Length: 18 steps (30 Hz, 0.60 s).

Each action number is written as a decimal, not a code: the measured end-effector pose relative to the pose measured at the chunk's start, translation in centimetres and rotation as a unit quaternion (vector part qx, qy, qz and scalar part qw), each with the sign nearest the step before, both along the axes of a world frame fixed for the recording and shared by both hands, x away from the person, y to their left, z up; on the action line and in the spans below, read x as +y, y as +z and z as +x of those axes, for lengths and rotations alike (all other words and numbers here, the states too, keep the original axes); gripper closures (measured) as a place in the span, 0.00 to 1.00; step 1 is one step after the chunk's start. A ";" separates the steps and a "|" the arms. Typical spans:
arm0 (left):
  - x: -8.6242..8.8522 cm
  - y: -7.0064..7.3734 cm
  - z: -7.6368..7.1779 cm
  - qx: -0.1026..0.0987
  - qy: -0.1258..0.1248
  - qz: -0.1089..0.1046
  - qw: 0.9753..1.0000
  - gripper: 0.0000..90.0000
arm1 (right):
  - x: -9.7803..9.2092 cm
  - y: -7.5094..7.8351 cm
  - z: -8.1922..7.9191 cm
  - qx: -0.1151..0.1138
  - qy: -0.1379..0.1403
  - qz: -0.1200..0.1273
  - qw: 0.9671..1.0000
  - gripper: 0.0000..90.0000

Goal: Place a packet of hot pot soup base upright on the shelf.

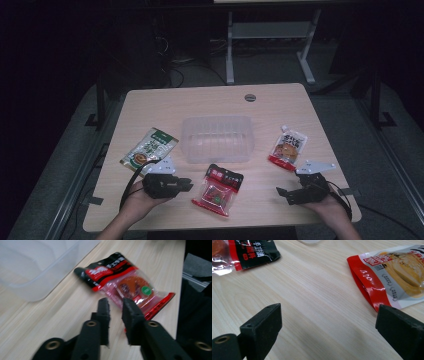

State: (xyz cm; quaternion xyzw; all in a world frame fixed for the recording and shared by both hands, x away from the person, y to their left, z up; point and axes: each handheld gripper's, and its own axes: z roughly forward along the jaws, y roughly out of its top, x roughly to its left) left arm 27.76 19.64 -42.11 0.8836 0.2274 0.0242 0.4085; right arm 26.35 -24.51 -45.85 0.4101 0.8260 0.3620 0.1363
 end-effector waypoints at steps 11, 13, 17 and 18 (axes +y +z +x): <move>-3.4 -0.1 -0.5 0.020 -0.048 -0.009 0.999 1.00 | 0.2 0.0 0.2 0.017 0.014 -0.004 1.000 0.15; -4.0 -0.1 -0.6 0.022 -0.054 -0.009 0.998 1.00 | 0.3 0.0 0.1 0.013 0.016 -0.004 1.000 0.15; -5.7 -0.4 -0.8 0.025 -0.068 -0.012 0.997 1.00 | 0.3 0.0 0.1 0.009 0.017 -0.004 1.000 0.14; -6.0 -0.5 -0.8 0.025 -0.070 -0.012 0.997 1.00 | 0.3 0.0 0.1 0.007 0.016 -0.004 1.000 0.14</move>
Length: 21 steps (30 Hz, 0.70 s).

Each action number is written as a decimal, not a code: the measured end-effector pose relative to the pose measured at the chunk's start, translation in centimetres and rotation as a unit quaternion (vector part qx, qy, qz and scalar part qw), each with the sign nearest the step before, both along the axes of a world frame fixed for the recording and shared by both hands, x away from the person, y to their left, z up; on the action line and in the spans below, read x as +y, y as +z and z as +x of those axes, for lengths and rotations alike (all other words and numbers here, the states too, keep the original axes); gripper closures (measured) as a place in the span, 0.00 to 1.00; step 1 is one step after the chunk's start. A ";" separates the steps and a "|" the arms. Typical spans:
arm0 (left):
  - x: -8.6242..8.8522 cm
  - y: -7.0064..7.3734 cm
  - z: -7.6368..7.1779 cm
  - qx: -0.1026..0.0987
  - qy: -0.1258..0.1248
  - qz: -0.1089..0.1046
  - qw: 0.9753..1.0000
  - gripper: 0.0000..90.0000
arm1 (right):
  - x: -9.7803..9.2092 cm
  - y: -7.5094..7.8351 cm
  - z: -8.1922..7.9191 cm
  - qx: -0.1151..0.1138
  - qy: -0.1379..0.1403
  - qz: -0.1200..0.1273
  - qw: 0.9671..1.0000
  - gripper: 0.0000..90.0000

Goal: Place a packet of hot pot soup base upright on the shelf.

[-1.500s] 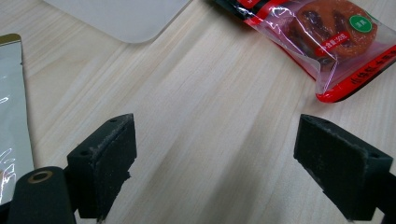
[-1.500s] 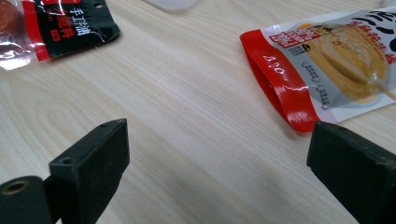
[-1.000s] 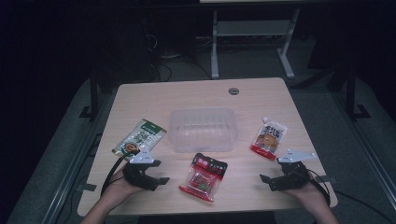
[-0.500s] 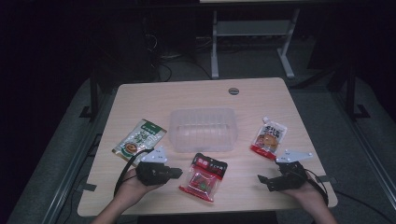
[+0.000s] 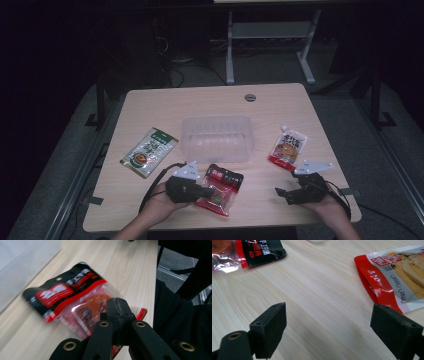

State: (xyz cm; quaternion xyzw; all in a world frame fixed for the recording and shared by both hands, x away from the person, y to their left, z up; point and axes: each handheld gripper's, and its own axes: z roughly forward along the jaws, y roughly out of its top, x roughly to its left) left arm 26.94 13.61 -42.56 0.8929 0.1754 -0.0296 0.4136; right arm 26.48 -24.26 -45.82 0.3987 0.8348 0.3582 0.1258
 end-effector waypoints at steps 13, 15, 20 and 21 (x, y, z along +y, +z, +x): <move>-4.7 -1.8 -0.7 0.009 -0.043 0.027 0.999 1.00 | -0.2 0.0 0.0 -0.001 0.000 0.002 1.000 0.15; -4.9 -2.2 -0.9 0.005 -0.051 0.039 0.998 1.00 | -0.2 0.0 0.0 -0.001 0.000 0.002 1.000 0.15; -5.0 -2.9 -1.2 0.005 -0.054 0.058 0.997 1.00 | -0.2 -0.1 0.0 0.003 -0.003 0.002 1.000 0.15; -5.0 -2.8 -1.2 0.004 -0.054 0.060 0.997 1.00 | -0.2 -0.1 0.0 0.003 -0.002 0.001 1.000 0.15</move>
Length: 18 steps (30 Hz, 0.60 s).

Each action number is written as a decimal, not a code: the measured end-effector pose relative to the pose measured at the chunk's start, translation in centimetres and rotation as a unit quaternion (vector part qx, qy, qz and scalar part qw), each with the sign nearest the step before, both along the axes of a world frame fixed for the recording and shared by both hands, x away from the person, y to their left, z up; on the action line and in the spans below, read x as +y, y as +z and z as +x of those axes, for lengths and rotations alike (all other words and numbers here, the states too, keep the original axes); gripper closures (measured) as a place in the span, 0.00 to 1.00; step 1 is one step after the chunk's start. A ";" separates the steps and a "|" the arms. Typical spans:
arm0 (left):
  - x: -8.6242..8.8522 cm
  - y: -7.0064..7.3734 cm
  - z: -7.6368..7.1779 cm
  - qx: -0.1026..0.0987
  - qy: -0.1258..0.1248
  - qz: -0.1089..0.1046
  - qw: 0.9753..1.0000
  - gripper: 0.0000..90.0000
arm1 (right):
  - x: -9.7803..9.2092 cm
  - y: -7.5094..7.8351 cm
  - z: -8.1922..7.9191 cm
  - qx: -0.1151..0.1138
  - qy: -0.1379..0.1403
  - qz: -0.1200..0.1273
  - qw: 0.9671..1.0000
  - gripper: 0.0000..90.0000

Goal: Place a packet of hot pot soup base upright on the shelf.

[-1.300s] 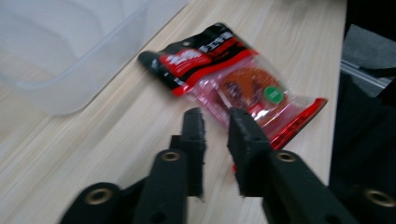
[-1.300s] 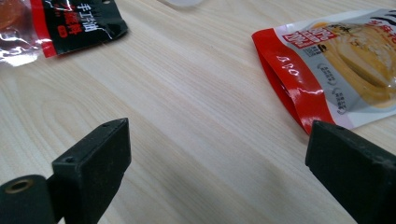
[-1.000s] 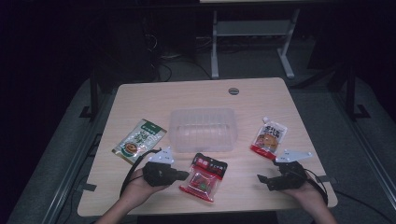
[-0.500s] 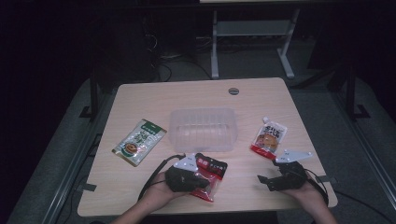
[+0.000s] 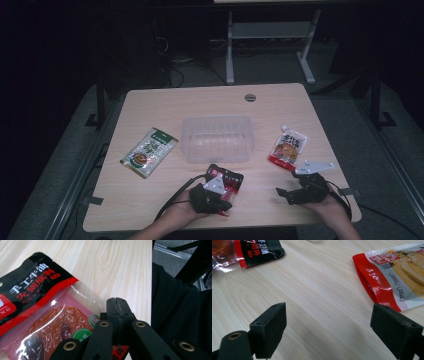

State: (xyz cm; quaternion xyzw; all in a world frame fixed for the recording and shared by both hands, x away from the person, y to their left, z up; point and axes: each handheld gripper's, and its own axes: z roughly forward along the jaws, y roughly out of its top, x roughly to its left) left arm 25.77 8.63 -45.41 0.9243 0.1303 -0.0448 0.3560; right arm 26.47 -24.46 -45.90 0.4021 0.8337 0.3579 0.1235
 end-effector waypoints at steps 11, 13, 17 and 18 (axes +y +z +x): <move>1.1 0.2 -0.1 0.009 0.000 0.007 1.000 1.00 | 0.0 0.0 0.0 0.003 0.001 0.001 1.000 0.15; 1.3 0.2 -0.1 0.009 0.000 0.009 1.000 1.00 | 0.0 0.0 -0.1 0.007 0.000 0.001 1.000 0.15; 2.0 0.4 -0.1 0.010 0.001 0.016 1.000 1.00 | 0.0 -0.1 0.0 0.008 0.000 0.000 1.000 0.15; 2.3 0.4 -0.2 0.011 0.008 0.014 1.000 1.00 | 0.0 -0.1 0.0 0.008 0.000 0.000 1.000 0.15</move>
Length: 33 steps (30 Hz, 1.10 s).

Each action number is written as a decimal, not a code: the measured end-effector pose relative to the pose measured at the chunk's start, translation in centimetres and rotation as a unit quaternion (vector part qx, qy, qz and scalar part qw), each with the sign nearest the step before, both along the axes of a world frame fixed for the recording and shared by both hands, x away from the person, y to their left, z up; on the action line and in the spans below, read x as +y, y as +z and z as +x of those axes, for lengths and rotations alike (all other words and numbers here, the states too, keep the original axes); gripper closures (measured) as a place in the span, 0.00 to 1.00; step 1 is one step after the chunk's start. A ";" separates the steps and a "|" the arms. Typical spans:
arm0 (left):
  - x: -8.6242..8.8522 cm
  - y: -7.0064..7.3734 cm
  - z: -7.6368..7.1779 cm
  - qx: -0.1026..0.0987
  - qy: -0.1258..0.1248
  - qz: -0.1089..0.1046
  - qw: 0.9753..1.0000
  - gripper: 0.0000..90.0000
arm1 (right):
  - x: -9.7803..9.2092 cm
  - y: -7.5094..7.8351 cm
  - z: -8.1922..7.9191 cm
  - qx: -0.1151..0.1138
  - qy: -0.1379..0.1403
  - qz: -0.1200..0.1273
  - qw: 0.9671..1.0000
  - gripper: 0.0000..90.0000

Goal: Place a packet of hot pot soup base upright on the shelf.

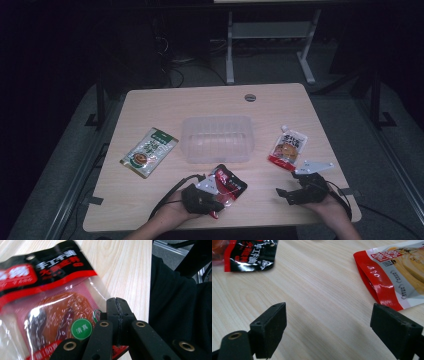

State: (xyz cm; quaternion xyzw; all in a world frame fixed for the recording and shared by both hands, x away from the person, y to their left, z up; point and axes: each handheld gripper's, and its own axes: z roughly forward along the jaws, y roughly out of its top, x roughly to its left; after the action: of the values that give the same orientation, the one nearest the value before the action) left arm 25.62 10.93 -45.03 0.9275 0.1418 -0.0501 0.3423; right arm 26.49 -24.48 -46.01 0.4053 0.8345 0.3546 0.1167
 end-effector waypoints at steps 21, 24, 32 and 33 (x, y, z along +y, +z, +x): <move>3.7 0.9 1.8 -0.002 0.039 0.009 0.999 1.00 | -0.1 0.0 0.1 0.002 0.001 -0.002 1.000 0.15; 4.0 1.5 1.9 -0.009 0.039 0.001 0.999 1.00 | -0.1 0.0 0.1 0.001 0.002 -0.002 1.000 0.15; 6.9 2.4 3.4 -0.023 0.076 -0.002 0.997 1.00 | -0.1 -0.1 0.1 0.003 0.002 -0.003 1.000 0.15; 7.1 2.3 3.6 -0.022 0.080 0.000 0.997 1.00 | 0.0 0.0 0.1 0.003 0.002 -0.003 1.000 0.15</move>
State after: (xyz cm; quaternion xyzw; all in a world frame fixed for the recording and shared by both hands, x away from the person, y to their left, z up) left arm 29.26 18.06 -42.76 0.9140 0.2081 -0.0020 0.3483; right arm 26.60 -24.52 -46.05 0.4043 0.8368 0.3509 0.1146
